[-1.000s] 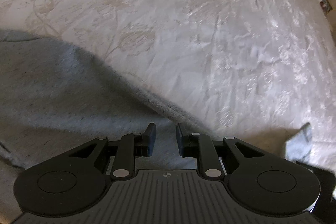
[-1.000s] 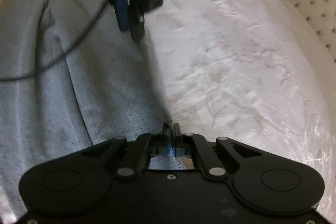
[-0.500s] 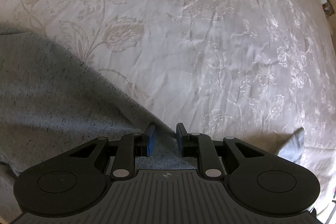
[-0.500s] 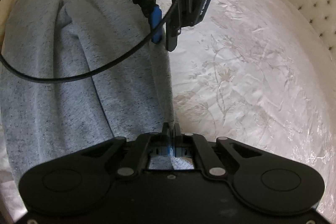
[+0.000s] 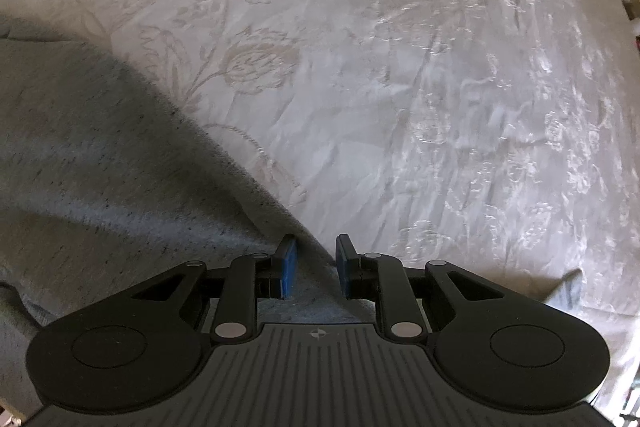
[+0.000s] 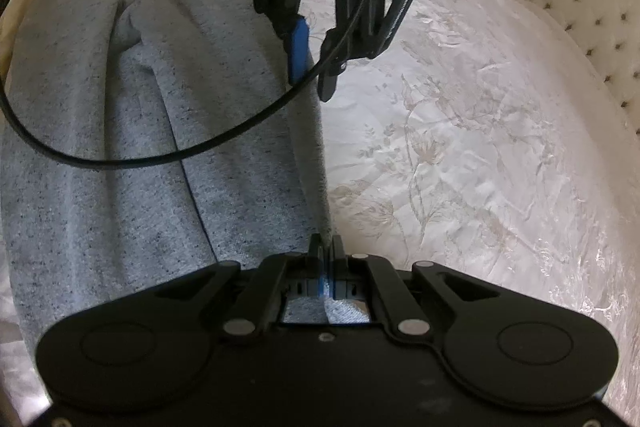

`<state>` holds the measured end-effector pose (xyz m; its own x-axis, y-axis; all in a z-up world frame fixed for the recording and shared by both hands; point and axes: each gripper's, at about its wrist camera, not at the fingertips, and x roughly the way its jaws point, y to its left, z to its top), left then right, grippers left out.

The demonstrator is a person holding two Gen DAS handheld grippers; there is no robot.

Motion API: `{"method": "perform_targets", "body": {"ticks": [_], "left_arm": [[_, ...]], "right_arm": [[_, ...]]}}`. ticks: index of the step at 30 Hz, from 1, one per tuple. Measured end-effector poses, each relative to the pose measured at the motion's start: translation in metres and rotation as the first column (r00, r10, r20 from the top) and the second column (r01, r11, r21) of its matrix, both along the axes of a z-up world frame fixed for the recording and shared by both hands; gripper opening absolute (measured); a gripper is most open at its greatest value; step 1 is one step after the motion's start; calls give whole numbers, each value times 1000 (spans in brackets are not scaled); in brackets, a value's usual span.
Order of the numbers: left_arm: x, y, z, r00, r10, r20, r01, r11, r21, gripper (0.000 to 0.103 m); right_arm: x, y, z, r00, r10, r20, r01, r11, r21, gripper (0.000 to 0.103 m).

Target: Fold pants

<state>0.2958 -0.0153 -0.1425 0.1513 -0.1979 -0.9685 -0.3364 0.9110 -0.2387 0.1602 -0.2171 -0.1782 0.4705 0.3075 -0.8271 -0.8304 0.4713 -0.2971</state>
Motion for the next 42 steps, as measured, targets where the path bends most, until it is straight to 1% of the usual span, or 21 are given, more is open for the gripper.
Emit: {"method": "perform_targets", "body": {"ticks": [5, 9, 16, 20, 21, 22, 24, 25, 27, 28, 29, 30, 31, 32, 34, 35, 36, 37, 39, 41, 42], "left_arm": [[-3, -1, -3, 1000, 9, -10, -9, 1000, 17, 21], [-3, -8, -4, 999, -25, -21, 26, 999, 36, 21], [-1, -15, -8, 998, -32, -47, 33, 999, 27, 21], [3, -17, -19, 995, -60, -77, 60, 998, 0, 19], [2, -18, -21, 995, -63, -77, 62, 998, -5, 16], [0, -18, -22, 997, -55, -62, 54, 998, -15, 4], [-9, -15, -16, 999, -39, -3, 39, 999, -30, 3], [-15, -16, -10, 998, -45, 33, 46, 999, -17, 3], [-31, -19, 2, 993, -76, 87, 74, 997, 26, 3], [-41, -20, 9, 989, -95, 117, 91, 995, 47, 3], [-52, -21, 15, 984, -110, 143, 101, 993, 68, 3], [-63, -21, 20, 979, -118, 163, 106, 991, 84, 3], [-71, -21, 24, 977, -122, 176, 107, 990, 94, 3], [-80, -21, 27, 975, -123, 187, 105, 989, 104, 3], [-94, -19, 33, 971, -122, 204, 100, 988, 114, 3], [-100, -21, 35, 969, -125, 211, 101, 988, 118, 3], [-105, -22, 36, 968, -128, 217, 102, 987, 124, 3], [-109, -22, 37, 966, -131, 222, 104, 986, 129, 3], [-114, -25, 38, 964, -140, 228, 110, 984, 139, 3], [-118, -27, 38, 963, -142, 231, 112, 984, 141, 3], [-118, -27, 39, 962, -142, 232, 111, 984, 141, 3]], "right_arm": [[-8, 1, 1, 999, 41, 29, -40, 999, -12, 3], [-10, 1, 3, 999, 37, 34, -37, 999, 0, 3], [-14, -1, 8, 998, 30, 59, -31, 999, 12, 3], [-16, -1, 12, 998, 12, 55, -14, 999, 31, 3], [-16, -2, 12, 999, 0, 48, -2, 999, 40, 3], [-15, -3, 13, 999, -17, 38, 15, 999, 52, 3], [-13, -5, 16, 998, -64, 17, 62, 995, 81, 3], [-12, -7, 18, 995, -101, 2, 100, 990, 103, 4], [-7, -16, 24, 978, -201, -58, 208, 963, 171, 8], [-5, -23, 29, 960, -262, -93, 276, 937, 213, 11], [-3, -30, 32, 944, -308, -120, 329, 912, 246, 22], [1, -40, 37, 910, -384, -158, 415, 865, 284, 30], [3, -47, 40, 881, -439, -176, 473, 826, 305, 41], [8, -57, 43, 832, -520, -193, 554, 768, 322, 47], [19, -73, 46, 747, -630, -215, 663, 675, 324, 50], [30, -81, 44, 682, -697, -222, 727, 615, 306, 56], [40, -87, 41, 633, -740, -225, 770, 573, 281, 60], [55, -94, 36, 567, -790, -234, 820, 514, 250, 62], [81, -104, 24, 454, -861, -230, 889, 418, 189, 63], [110, -114, 5, 331, -918, -219, 943, 315, 103, 68], [124, -120, -7, 257, -943, -210, 966, 253, 46, 68]]}}
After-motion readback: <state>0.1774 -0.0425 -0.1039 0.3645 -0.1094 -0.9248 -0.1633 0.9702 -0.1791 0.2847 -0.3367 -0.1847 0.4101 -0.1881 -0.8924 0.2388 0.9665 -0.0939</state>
